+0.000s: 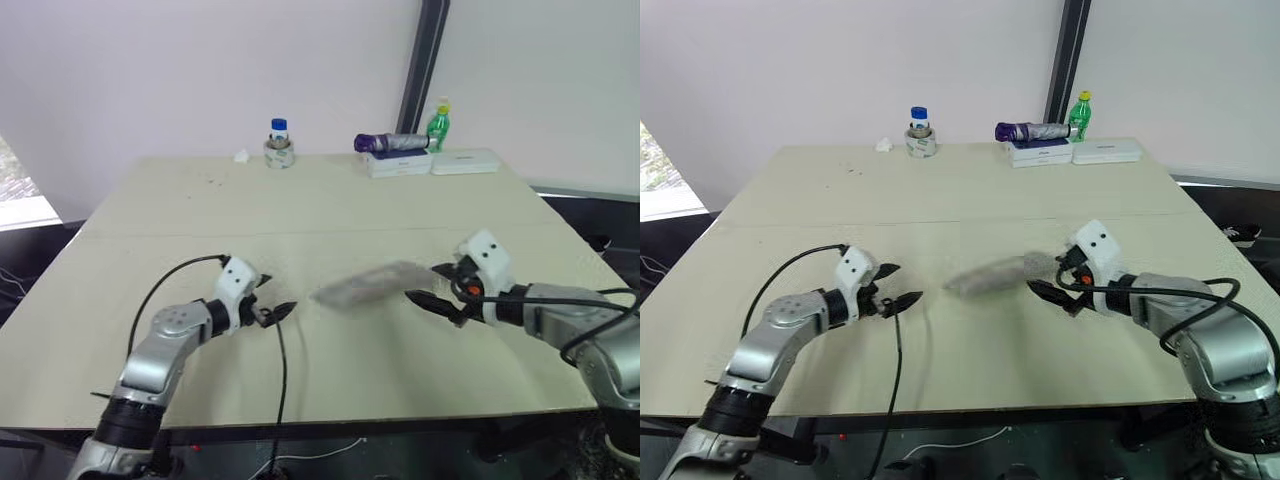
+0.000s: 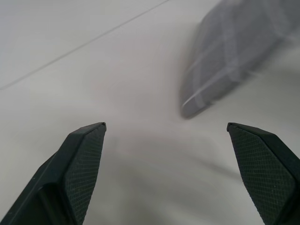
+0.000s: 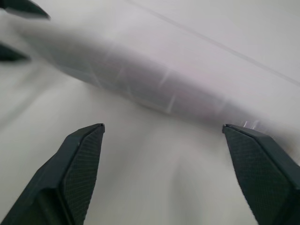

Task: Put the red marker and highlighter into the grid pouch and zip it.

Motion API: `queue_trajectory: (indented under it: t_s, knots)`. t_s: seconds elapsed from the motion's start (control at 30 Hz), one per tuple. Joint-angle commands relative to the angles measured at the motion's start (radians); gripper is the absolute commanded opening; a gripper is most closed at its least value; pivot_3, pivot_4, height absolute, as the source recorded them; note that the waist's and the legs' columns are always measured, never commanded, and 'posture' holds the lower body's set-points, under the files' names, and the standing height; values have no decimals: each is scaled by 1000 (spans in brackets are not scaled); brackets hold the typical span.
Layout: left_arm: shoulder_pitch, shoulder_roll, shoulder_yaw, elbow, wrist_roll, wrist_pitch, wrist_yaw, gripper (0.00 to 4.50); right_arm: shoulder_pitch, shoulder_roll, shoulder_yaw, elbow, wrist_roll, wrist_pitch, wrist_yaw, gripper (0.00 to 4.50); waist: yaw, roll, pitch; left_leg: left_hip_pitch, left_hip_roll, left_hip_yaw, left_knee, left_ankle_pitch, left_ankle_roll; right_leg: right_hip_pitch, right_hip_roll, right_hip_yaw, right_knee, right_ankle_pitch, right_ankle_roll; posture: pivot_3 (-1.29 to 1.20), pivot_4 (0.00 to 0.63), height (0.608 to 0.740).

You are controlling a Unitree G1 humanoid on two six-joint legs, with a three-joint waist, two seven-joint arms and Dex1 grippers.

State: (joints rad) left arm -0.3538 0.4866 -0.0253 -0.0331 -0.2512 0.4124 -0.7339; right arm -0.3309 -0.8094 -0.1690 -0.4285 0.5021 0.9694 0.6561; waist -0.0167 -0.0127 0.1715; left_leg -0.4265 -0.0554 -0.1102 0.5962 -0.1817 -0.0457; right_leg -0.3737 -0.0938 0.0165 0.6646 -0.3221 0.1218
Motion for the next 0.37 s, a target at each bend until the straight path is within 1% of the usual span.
queue_trajectory:
  t_s: [0.03,0.23,0.37]
  knots:
    - [16,35,81,-18,-17,-9,24,4460,29,-30,-55,-13,-1,-70,33,4277,2,0,0,0,0,0,0,0,0,0,0,0,0,0,0,0,150,740]
    - [49,62,156,-14,-36,-6,41,4460,66,-56,-73,22,-9,-121,62,4277,6,0,0,0,0,0,1,0,0,1,-1,0,0,0,0,0,150,740]
    - [59,69,168,-20,-26,-17,61,4460,67,-52,-64,48,-16,-153,70,4277,6,0,0,0,0,0,1,0,0,1,-1,0,0,0,0,0,150,740]
